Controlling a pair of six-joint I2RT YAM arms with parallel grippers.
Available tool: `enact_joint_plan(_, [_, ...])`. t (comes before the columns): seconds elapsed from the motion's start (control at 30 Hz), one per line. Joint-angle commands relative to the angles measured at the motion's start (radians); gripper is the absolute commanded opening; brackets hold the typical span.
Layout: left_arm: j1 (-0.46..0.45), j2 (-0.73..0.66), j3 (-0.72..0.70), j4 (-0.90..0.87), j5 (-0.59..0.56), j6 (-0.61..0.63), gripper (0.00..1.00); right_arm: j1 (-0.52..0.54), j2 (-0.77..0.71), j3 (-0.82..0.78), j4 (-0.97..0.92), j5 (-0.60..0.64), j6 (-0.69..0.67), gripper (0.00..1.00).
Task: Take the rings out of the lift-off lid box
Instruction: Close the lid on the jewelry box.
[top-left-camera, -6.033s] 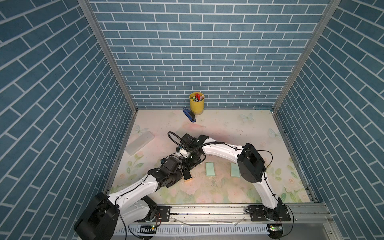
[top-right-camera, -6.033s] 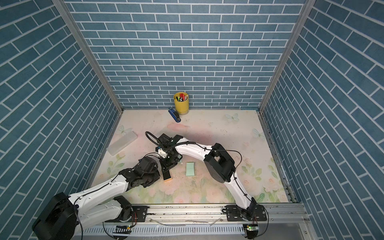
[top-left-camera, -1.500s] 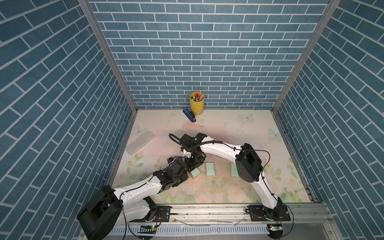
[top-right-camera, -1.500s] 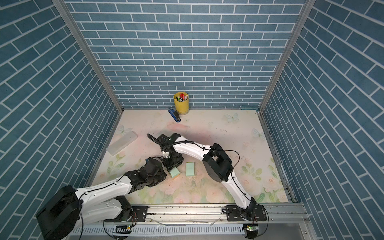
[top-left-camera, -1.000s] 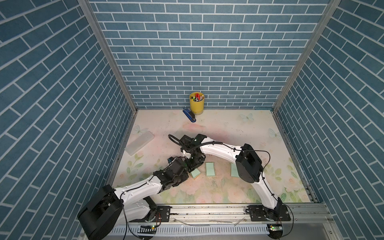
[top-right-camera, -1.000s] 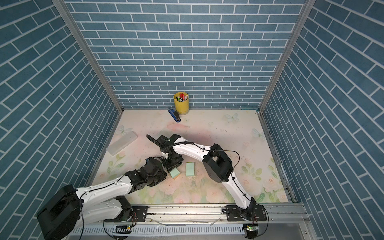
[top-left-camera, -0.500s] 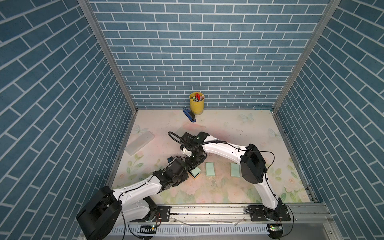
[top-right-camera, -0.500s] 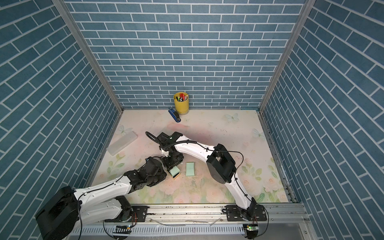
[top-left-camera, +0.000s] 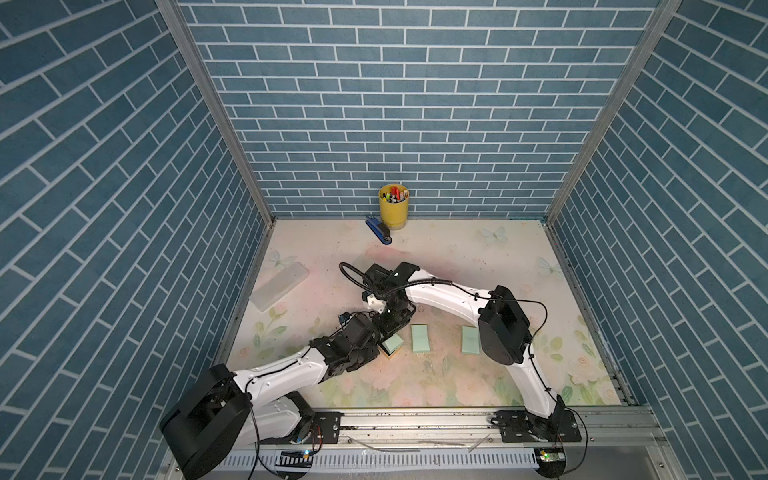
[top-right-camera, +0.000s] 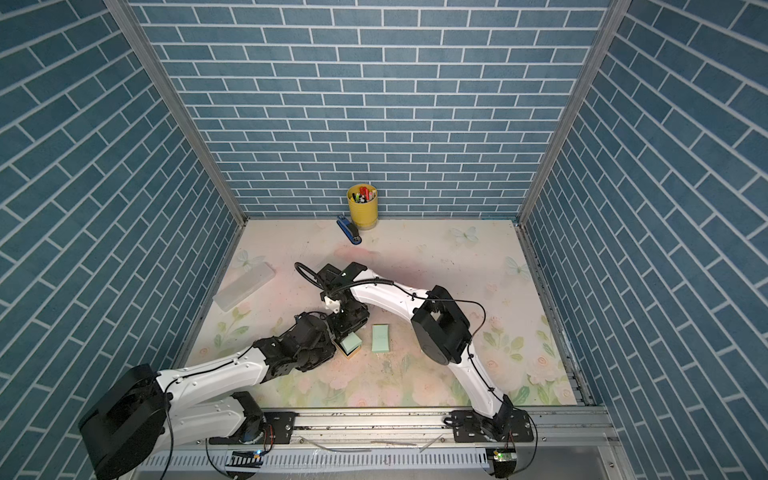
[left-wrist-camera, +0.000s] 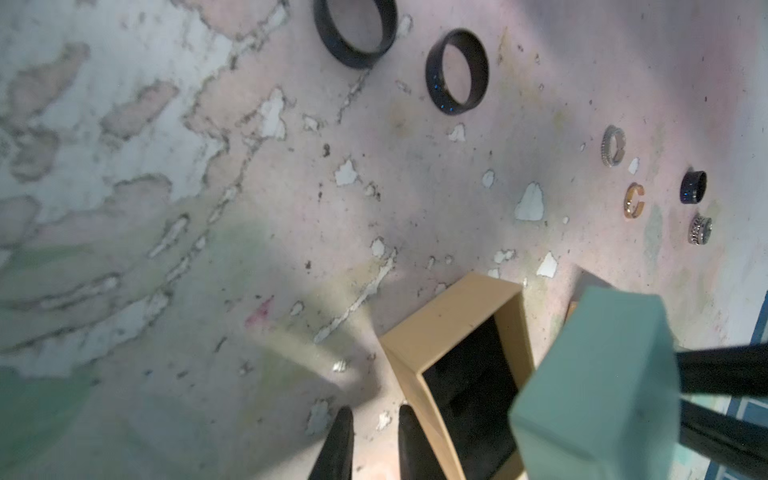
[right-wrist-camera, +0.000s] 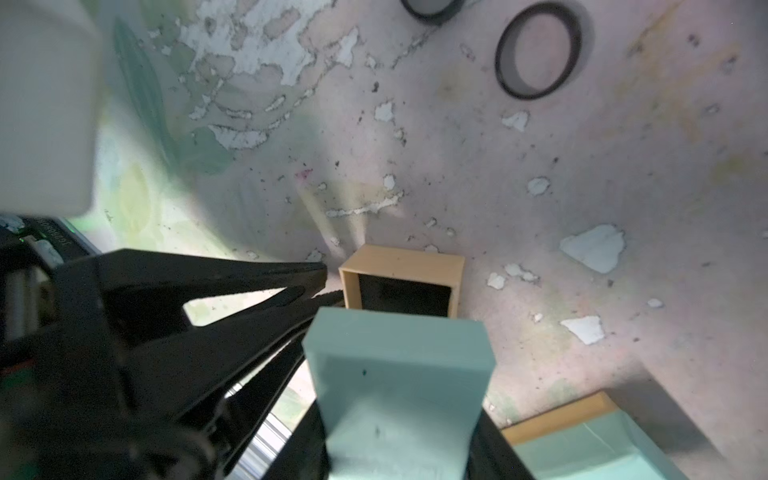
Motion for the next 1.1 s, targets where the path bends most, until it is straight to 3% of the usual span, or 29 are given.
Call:
enact_joint_plan(0.0, [0.006,0.006,0.018,-0.001,-0.001,0.014,0.22,-0.005,0.024,-0.019,-0.013,-0.015,-0.028,0.48])
enact_joint_plan(1.07, [0.009,0.033,-0.003,0.040,-0.001,0.012,0.22,0.003,0.057,-0.040,0.024,-0.079,-0.026,0.49])
